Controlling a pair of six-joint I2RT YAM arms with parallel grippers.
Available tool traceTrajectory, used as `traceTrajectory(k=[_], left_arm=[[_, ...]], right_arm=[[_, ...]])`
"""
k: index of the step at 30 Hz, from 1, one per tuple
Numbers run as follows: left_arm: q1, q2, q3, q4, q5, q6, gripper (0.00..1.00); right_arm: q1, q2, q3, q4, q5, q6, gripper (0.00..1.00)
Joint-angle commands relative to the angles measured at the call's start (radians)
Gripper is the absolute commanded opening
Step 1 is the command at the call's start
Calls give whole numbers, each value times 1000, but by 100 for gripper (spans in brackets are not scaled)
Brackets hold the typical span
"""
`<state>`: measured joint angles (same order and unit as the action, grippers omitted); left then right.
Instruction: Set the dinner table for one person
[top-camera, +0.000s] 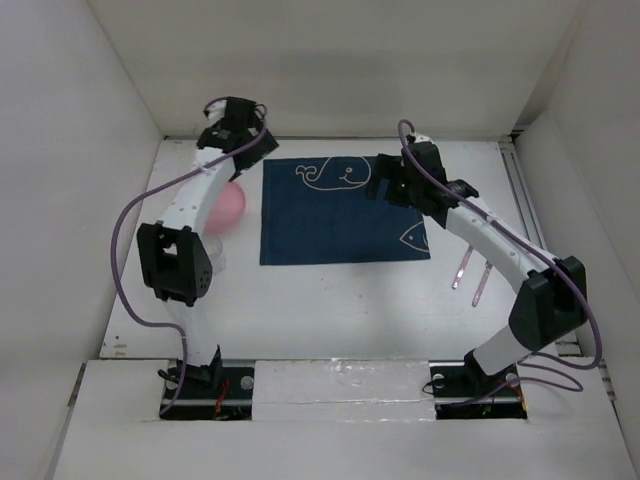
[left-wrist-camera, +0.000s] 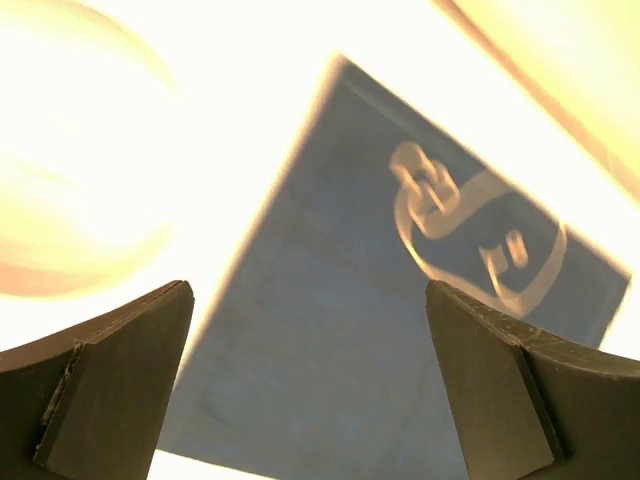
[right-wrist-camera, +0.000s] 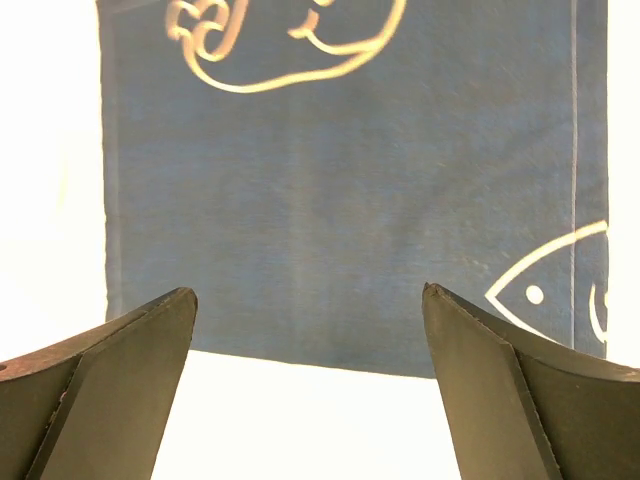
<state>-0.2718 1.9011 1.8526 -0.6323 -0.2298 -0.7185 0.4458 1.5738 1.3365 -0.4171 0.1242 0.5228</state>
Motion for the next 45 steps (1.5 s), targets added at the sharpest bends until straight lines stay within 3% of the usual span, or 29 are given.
traceTrajectory(k=[1,7,11,16,25,33,34,37,38,39,41,43,45], left_arm=[[187,-79,14,-98,18,17,100],[486,-91,-108,-138,87,39,100],[572,-80,-225,-106,112,65,100],[592,-59,-331,-21,142,106,100],[592,58,-331,23,204,88,98],[592,158,-290,22,204,79,84],[592,167,-290,22,213,79,80],[592,185,-290,31,222,79,45],[592,185,-279,31,222,79,38],[592,197,-265,31,236,79,23],[592,210,-251,40,248,79,16],[592,222,-207,40,280,79,0],[592,222,-172,40,332,79,0]], right_arm=[[-1,-30,-34,106,-75,-41,100],[24,-129,-129,139,-139,-52,100],[42,-161,-160,167,-184,-52,100],[42,-161,-194,219,-241,-52,100],[62,-101,-194,267,-288,-52,99],[71,-101,-203,267,-299,-52,98],[71,-110,-203,267,-299,-52,98],[71,-121,-212,276,-299,-52,98],[71,-121,-212,276,-299,-52,98],[71,-130,-212,276,-299,-52,98],[71,-140,-223,276,-299,-52,98],[71,-149,-233,276,-299,-52,98],[62,-175,-244,265,-288,-52,98]])
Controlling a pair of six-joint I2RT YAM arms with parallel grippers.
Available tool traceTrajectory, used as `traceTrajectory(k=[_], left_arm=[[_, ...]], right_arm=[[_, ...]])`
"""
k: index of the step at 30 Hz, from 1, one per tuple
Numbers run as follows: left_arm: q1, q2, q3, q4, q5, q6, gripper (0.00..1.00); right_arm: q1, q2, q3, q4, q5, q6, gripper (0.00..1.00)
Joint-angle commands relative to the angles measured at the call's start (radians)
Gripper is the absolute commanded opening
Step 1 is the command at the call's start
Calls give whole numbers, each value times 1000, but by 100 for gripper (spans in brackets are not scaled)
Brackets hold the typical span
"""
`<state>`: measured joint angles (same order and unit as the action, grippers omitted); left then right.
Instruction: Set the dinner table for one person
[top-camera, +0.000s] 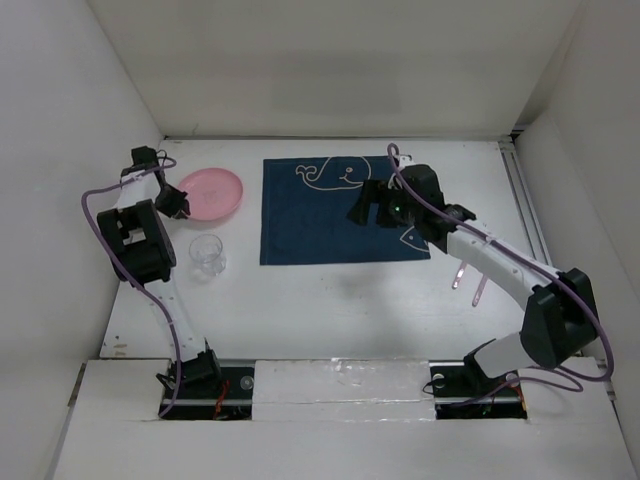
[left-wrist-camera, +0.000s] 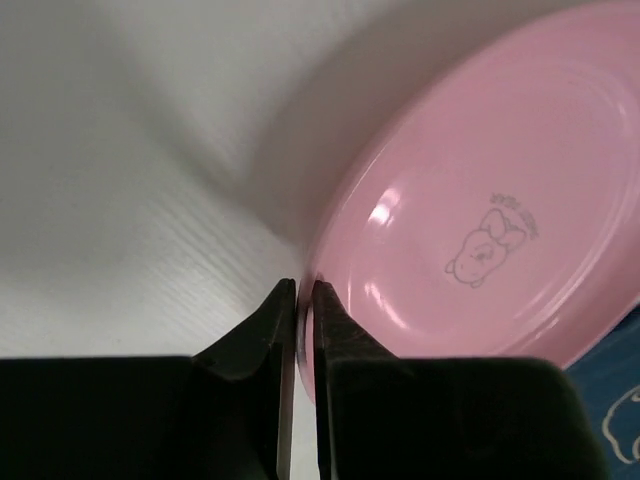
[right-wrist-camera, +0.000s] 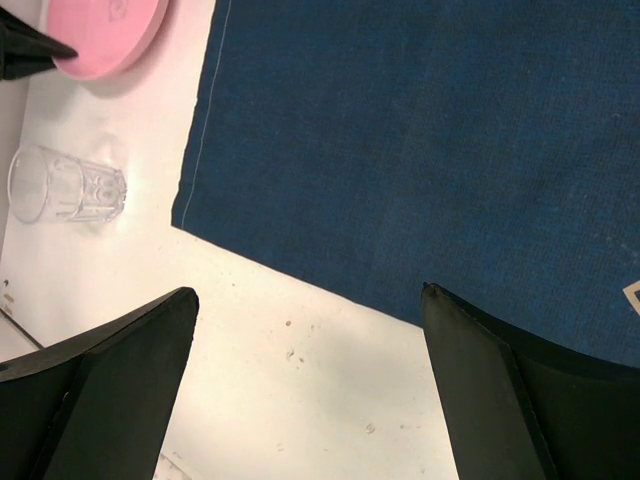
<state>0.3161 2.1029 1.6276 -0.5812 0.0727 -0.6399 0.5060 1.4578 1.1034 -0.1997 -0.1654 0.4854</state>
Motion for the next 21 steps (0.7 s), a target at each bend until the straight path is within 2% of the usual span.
traceTrajectory(k=[1,4,8,10,11,12,14,17,18,21], left_arm=[[-23,2,96,-11,30,9,0],[-75,-39,226,-22,6,20,0],[-106,-137,302,-10,-51,6,0],[-106,-206,255,73,-15,-30,0],[-106,-289,218,116,13,-40,0],[-106,-329,131,159,44,-50,0],[-118,-398,59,251,137,-95,0],[-202,-494,-29,308,167,-122,0],[-282,-523,-29,308,138,-122,0],[-409,-532,-41,308,70,-122,0]], right_arm=[[2,-59,-11,48,1,-14,98],[-9,-95,-30,29,10,-14,98],[-20,-151,-68,29,21,-5,98],[-32,-191,-92,20,30,4,98],[-32,-207,-102,20,30,4,98],[-32,-226,-111,20,30,13,98],[-43,-284,-132,8,68,22,98],[-67,-365,-132,-27,79,35,98],[-67,-384,-132,-38,89,35,98],[-95,-450,-111,-90,104,44,98]])
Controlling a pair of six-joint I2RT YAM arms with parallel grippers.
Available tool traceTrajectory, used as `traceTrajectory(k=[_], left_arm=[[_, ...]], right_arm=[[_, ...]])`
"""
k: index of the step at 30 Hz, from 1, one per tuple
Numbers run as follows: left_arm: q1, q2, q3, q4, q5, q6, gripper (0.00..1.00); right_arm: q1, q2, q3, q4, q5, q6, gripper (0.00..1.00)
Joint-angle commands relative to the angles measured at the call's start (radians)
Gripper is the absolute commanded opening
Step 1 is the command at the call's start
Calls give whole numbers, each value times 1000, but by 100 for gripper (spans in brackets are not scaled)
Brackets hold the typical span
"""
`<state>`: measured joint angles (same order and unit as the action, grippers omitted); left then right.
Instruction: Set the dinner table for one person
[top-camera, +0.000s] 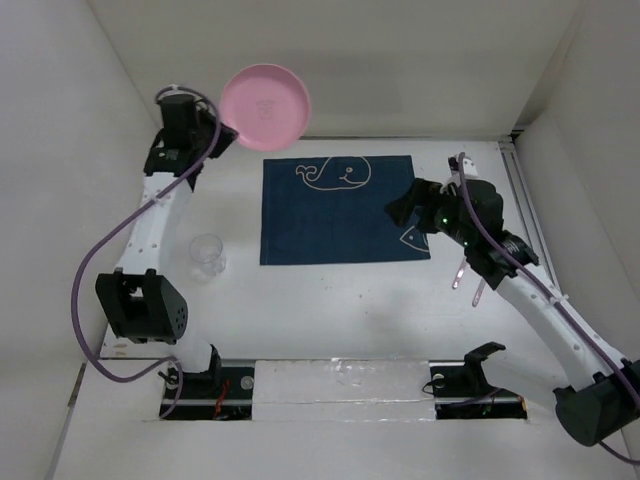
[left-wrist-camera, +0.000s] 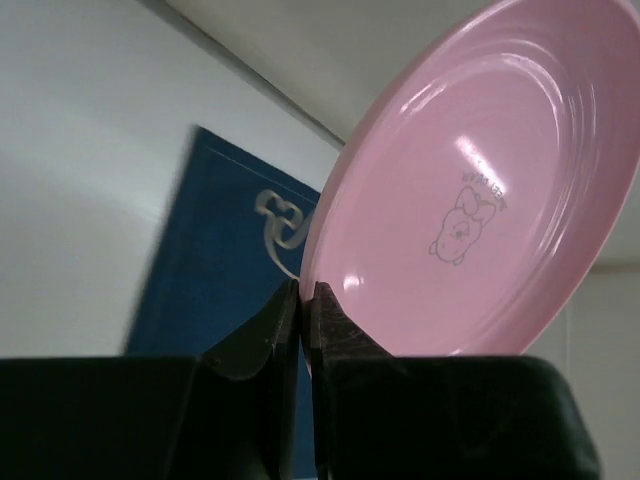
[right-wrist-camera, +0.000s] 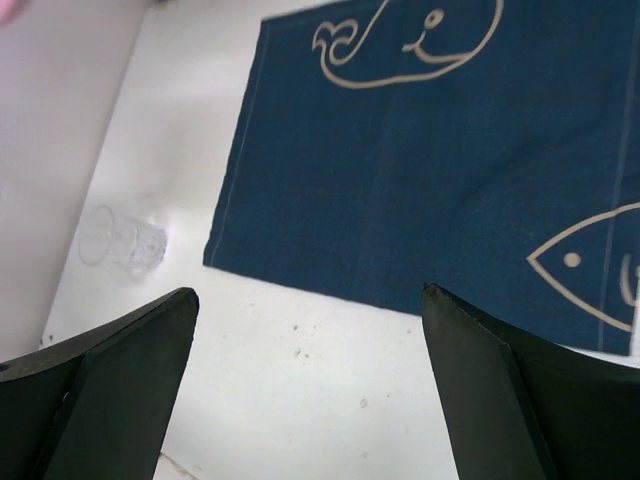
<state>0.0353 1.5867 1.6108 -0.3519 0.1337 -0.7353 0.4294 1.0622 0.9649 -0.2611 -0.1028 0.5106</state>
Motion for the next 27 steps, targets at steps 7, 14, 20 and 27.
traceTrajectory(k=[7,14,20,27], left_arm=[[-340,114,-113,125,18,-26,0],[-379,297,-114,146,38,3,0],[-399,364,-83,182,92,27,0],[-431,449,-37,156,58,36,0]], right_arm=[[-101,-107,106,-191,62,-27,100],[-149,-128,86,-202,3,-47,100],[-158,-117,52,-182,-8,-57,100],[-167,-108,43,-182,-17,-66,100]])
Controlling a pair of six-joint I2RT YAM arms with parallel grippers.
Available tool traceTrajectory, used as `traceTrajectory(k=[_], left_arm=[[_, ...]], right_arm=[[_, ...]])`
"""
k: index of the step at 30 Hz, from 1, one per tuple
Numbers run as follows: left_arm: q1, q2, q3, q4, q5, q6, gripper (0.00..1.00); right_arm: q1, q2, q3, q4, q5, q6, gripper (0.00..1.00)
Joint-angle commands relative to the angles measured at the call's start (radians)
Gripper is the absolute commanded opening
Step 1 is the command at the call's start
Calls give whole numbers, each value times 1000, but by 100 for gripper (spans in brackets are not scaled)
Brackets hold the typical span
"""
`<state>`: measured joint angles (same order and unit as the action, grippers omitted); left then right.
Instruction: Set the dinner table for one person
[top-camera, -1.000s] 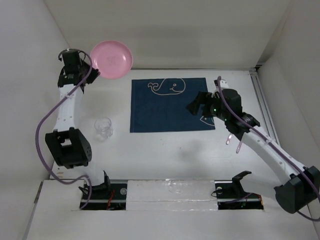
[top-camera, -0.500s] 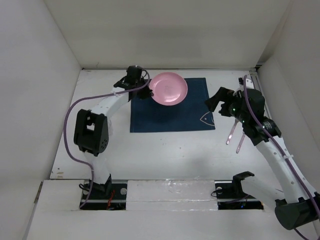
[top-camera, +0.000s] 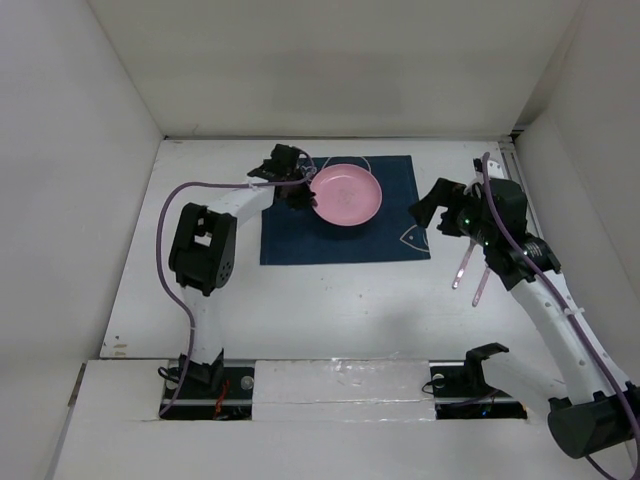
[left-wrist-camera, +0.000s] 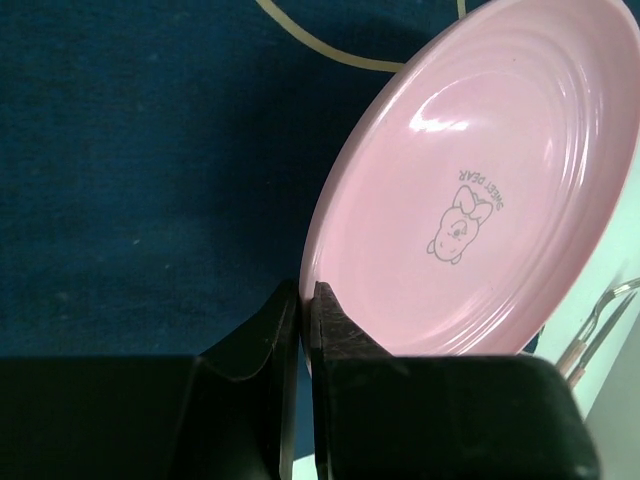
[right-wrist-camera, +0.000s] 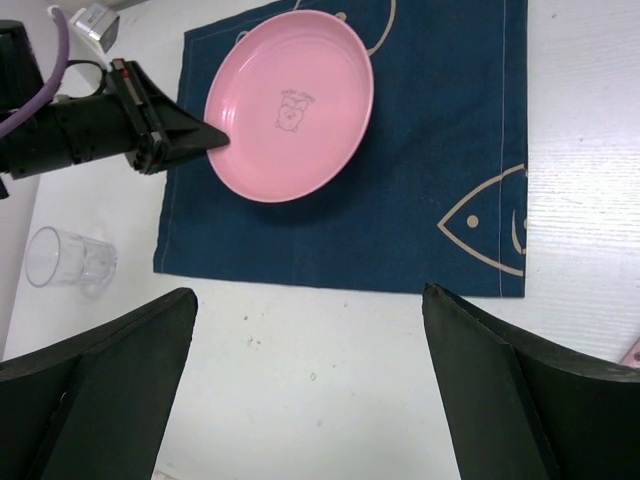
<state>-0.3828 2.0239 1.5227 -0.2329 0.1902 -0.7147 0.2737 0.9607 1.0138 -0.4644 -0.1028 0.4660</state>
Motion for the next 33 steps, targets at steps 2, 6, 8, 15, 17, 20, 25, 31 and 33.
traceTrajectory(k=[2,6,8,15,17,20,25,31,33], left_arm=[[-22,33,60,27,-8,15,0],[-22,76,79,17,-8,15,0],[-22,85,90,17,-17,15,0],[-22,84,99,0,-43,6,10],[-22,75,90,0,-61,-3,27],[-22,49,90,-11,-93,-14,49],[-22,-54,68,-42,-190,-23,80],[-56,-217,137,-157,-365,-9,100],[-56,-270,160,-224,-408,0,100]], right_arm=[[-21,-7,-6,32,-28,-21,100],[-33,-7,-15,32,-48,-21,100],[-33,-7,-15,32,-58,-21,100],[-33,-7,-24,41,-69,-21,100],[-33,-7,-24,41,-78,-21,100],[-33,-7,-24,50,-89,-21,100],[-33,-16,-24,61,-100,-35,100],[19,-16,-44,107,-11,-35,100],[44,4,-44,107,-11,-26,100]])
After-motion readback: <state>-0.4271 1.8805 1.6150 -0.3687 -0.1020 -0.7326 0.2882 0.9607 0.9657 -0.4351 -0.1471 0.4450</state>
